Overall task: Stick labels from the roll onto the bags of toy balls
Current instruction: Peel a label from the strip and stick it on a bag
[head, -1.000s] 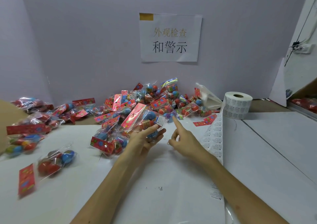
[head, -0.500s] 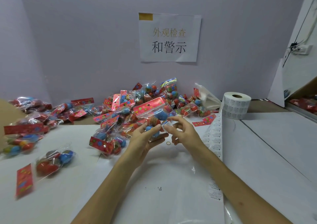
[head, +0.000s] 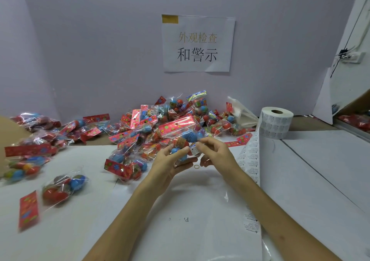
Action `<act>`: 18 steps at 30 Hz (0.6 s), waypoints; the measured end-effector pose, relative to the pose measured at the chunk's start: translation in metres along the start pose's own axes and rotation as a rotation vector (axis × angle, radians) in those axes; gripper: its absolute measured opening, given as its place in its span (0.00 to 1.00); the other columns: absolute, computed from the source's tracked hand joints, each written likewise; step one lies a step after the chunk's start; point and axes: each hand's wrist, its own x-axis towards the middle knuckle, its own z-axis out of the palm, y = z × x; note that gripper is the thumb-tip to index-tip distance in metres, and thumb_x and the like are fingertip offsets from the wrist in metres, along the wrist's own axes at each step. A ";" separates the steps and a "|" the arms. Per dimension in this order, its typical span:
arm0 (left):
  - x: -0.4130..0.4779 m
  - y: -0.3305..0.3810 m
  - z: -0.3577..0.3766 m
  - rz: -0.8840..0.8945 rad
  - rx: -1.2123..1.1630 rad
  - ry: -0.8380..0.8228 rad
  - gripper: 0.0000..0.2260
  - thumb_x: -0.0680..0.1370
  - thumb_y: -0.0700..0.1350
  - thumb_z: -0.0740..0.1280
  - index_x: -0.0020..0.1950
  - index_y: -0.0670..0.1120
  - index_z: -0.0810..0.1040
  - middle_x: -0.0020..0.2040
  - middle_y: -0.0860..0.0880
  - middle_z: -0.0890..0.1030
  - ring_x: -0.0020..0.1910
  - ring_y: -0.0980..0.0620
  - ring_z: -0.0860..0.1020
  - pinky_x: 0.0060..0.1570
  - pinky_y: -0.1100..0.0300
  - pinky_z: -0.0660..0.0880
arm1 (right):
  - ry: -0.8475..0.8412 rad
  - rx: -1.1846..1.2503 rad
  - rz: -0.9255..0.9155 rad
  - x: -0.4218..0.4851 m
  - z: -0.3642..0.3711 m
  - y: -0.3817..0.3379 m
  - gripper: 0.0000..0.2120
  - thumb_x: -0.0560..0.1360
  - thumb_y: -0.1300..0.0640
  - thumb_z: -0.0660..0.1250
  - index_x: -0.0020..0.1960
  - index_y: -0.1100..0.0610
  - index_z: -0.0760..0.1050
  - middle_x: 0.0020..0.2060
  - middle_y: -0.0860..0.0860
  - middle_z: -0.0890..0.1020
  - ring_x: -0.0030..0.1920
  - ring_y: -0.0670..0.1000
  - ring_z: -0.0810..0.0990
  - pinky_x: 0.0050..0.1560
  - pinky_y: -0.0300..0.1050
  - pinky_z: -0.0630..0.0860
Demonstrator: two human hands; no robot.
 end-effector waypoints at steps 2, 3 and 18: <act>0.001 -0.001 0.001 -0.001 0.016 0.006 0.26 0.69 0.47 0.77 0.65 0.41 0.77 0.51 0.42 0.87 0.50 0.40 0.86 0.43 0.58 0.83 | -0.002 0.033 0.024 0.001 -0.001 0.000 0.07 0.83 0.54 0.65 0.50 0.53 0.80 0.35 0.46 0.83 0.30 0.49 0.81 0.39 0.49 0.79; 0.001 -0.002 0.002 0.006 0.029 0.006 0.27 0.68 0.48 0.78 0.64 0.41 0.77 0.50 0.43 0.87 0.50 0.40 0.87 0.43 0.58 0.83 | 0.000 0.034 0.025 0.001 -0.002 0.000 0.08 0.83 0.54 0.64 0.49 0.53 0.81 0.35 0.46 0.83 0.30 0.49 0.81 0.40 0.49 0.79; 0.001 -0.005 -0.003 0.117 0.166 0.122 0.20 0.75 0.45 0.76 0.65 0.44 0.76 0.52 0.44 0.87 0.46 0.41 0.87 0.41 0.56 0.83 | -0.105 -0.053 0.009 0.000 0.004 0.003 0.11 0.83 0.59 0.63 0.64 0.53 0.76 0.40 0.52 0.85 0.32 0.51 0.83 0.37 0.43 0.80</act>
